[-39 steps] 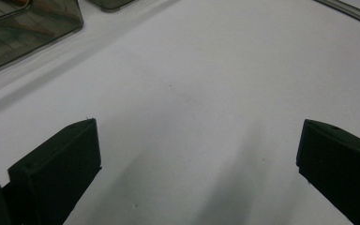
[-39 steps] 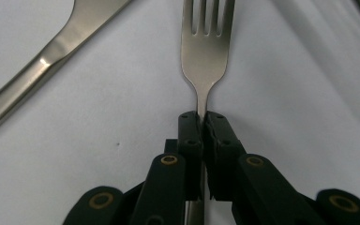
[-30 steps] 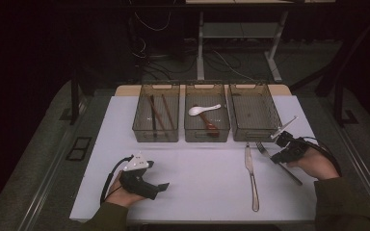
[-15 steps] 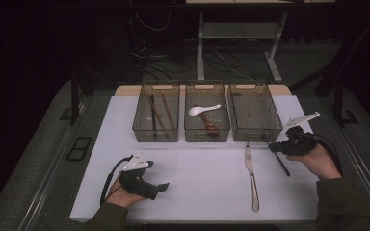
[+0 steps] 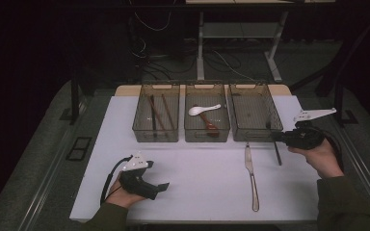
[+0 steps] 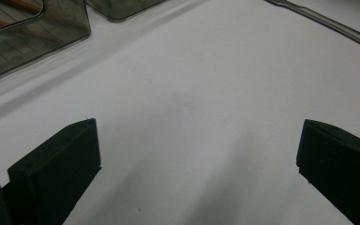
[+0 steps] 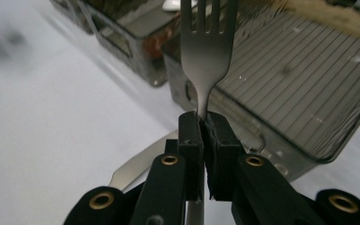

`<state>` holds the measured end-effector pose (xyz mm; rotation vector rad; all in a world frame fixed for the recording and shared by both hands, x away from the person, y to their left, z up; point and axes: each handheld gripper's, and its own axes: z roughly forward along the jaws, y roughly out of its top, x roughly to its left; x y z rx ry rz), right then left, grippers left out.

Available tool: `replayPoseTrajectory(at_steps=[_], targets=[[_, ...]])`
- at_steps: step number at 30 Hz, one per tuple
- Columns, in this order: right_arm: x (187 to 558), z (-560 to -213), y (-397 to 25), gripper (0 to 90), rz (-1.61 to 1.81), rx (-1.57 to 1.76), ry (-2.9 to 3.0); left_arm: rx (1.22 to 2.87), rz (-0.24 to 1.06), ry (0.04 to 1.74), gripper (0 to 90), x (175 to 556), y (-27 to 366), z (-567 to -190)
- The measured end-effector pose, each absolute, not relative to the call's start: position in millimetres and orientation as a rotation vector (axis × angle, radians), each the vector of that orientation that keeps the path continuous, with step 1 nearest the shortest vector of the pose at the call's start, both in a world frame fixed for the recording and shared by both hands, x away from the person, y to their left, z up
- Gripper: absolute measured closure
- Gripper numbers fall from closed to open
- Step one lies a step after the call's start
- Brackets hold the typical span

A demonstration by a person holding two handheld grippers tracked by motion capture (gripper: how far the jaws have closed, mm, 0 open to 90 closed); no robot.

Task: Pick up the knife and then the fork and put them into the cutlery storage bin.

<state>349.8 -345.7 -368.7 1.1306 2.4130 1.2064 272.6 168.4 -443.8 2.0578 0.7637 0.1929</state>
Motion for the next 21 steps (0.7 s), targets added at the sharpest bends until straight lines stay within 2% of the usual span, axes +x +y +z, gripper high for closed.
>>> replayPoseTrajectory(at_steps=[12, 21], targets=[[364, -341, -345, 85.2, 1.301, 1.111, 2.315, 2.059, 0.196, 0.759, 0.0, 272, 167, -444], [390, -315, -343, 85.2, 1.306, 1.103, 2.252, 2.062, 0.195, 0.755, 0.0, 271, 167, -444]])
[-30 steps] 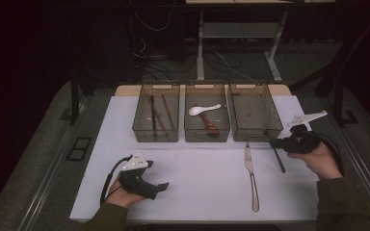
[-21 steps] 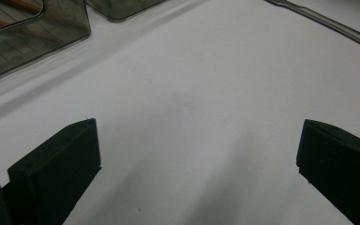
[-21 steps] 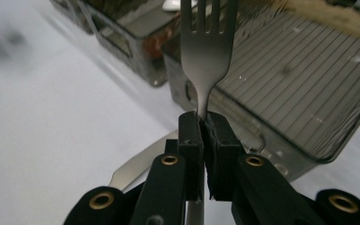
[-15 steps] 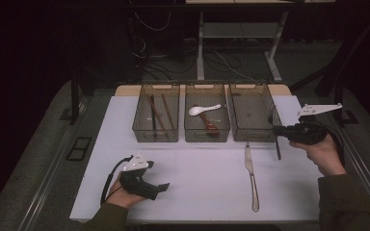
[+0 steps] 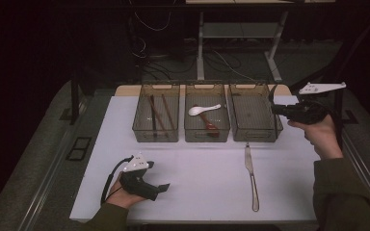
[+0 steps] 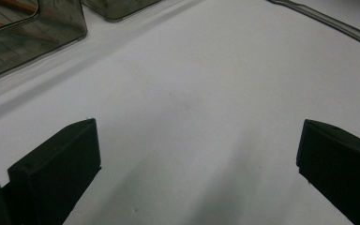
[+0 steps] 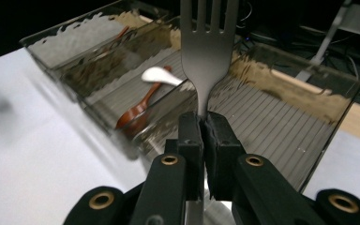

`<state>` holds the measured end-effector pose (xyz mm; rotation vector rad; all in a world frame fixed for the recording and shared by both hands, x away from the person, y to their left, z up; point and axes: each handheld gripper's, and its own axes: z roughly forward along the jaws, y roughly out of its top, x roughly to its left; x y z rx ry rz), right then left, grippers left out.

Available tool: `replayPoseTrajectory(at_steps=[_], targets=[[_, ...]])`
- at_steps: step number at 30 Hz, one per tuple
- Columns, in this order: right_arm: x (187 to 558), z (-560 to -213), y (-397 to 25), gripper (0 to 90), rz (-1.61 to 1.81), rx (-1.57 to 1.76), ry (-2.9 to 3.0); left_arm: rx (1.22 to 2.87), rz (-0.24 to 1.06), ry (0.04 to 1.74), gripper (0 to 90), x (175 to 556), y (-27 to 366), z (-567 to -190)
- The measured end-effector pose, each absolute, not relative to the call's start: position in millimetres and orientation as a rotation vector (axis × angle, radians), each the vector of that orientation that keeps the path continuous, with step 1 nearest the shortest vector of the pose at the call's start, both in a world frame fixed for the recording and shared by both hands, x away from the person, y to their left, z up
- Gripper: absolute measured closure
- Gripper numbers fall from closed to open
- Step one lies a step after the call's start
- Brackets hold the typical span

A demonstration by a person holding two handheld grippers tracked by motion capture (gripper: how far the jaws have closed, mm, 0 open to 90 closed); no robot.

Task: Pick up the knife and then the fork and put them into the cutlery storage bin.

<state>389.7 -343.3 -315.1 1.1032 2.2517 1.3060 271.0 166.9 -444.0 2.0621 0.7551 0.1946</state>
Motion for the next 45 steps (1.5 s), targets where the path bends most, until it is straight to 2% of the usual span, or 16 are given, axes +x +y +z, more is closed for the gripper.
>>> replayPoseTrajectory(at_steps=[11, 20, 45], targets=[[435, -305, -338, 85.2, 1.235, 1.150, 2.233, 2.063, 0.198, 0.745, 0.0, 271, 167, -444], [462, -329, -335, 85.2, 1.114, 1.257, 2.310, 2.061, 0.194, 0.747, 0.0, 270, 167, -444], [481, -375, -320, 84.7, 0.806, 1.325, 2.525, 2.068, 0.182, 0.742, 0.0, 270, 166, -445]])
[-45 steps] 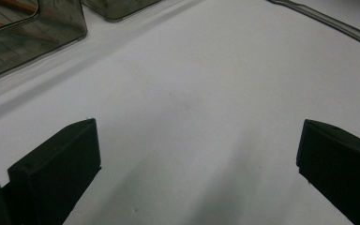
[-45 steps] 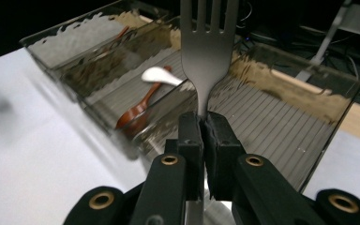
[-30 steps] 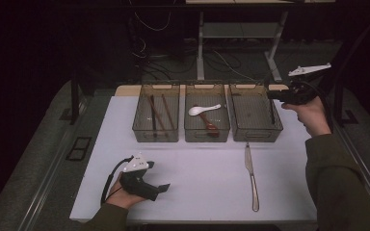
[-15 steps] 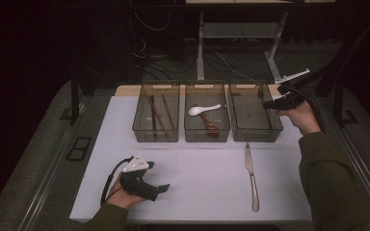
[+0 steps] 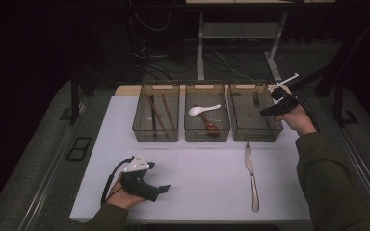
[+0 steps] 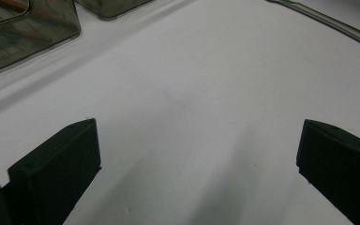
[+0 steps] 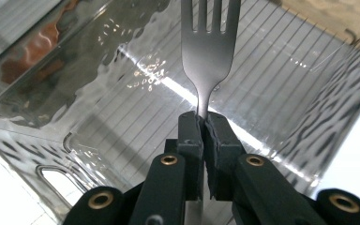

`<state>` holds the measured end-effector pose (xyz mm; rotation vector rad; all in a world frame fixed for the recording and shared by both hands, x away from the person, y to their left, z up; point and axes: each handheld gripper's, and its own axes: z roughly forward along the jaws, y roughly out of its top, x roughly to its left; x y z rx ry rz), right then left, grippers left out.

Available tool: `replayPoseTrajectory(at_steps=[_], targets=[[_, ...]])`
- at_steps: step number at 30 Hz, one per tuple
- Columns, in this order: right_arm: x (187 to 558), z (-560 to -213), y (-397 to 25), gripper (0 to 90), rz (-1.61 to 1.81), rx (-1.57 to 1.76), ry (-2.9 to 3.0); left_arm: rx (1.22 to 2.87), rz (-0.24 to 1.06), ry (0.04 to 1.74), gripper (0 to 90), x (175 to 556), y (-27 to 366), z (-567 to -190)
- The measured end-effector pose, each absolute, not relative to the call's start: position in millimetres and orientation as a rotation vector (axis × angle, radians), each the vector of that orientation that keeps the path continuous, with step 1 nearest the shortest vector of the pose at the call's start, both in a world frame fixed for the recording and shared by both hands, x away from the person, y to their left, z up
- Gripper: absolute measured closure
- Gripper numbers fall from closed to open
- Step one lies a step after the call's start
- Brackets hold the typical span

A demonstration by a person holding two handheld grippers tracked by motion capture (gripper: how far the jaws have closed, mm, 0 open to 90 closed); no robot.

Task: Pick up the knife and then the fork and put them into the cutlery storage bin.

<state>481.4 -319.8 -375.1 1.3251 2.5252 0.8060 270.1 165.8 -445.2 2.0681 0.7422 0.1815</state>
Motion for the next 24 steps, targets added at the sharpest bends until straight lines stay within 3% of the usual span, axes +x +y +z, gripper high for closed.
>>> replayPoseTrajectory(at_steps=[4, 9, 16, 21, 24], targets=[[484, -379, -315, 81.8, 0.789, 1.328, 2.544, 2.074, 0.180, 0.738, 0.0, 270, 165, -445], [484, -379, -313, 60.9, 0.818, 1.334, 2.524, 2.071, 0.178, 0.739, 0.0, 270, 166, -445], [472, -368, -318, 47.8, 0.950, 1.351, 2.471, 2.074, 0.175, 0.739, 0.0, 270, 165, -445], [449, -354, -319, 47.2, 1.024, 1.328, 2.429, 2.078, 0.178, 0.738, 0.0, 269, 165, -445], [431, -346, -317, 52.4, 1.059, 1.268, 2.435, 2.080, 0.179, 0.738, 0.0, 269, 165, -445]])
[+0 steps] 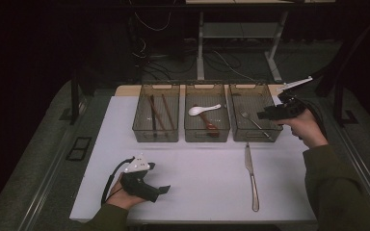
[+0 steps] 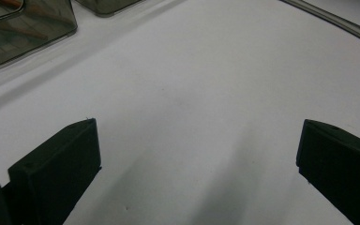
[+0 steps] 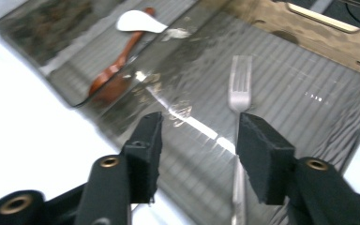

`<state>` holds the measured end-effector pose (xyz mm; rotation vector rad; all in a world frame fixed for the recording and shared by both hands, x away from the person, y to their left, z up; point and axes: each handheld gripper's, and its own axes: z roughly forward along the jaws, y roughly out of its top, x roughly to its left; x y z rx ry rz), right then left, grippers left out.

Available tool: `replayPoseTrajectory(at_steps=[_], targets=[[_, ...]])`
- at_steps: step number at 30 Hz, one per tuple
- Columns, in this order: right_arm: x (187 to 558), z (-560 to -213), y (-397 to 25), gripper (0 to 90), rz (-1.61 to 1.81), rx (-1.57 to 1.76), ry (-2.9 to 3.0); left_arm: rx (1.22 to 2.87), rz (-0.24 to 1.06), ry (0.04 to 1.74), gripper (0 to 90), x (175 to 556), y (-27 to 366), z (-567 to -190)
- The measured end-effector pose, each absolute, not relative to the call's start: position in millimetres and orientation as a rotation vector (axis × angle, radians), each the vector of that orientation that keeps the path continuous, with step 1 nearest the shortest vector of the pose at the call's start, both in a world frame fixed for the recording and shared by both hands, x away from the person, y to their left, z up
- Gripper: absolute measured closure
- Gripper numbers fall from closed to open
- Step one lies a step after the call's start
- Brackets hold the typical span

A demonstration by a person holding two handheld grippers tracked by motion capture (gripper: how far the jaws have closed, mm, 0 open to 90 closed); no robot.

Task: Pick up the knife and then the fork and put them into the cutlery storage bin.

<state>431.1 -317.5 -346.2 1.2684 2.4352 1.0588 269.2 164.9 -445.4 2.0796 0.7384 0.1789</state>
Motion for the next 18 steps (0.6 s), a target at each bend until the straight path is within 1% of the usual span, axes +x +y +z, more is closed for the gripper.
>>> replayPoseTrajectory(at_steps=[6, 8, 10, 16, 18], targets=[[399, -348, -311, 67.2, 1.090, 1.177, 2.474, 2.083, 0.179, 0.736, 0.0, 269, 164, -445], [392, -351, -309, 73.7, 1.101, 1.159, 2.493, 2.085, 0.180, 0.734, 0.0, 269, 164, -446], [387, -356, -308, 78.1, 1.104, 1.150, 2.509, 2.089, 0.181, 0.731, 0.0, 269, 164, -445], [376, -375, -298, 88.6, 1.063, 1.121, 2.555, 2.091, 0.178, 0.734, 0.0, 269, 162, -446], [373, -382, -294, 89.4, 1.030, 1.117, 2.565, 2.093, 0.179, 0.731, 0.0, 268, 163, -446]])
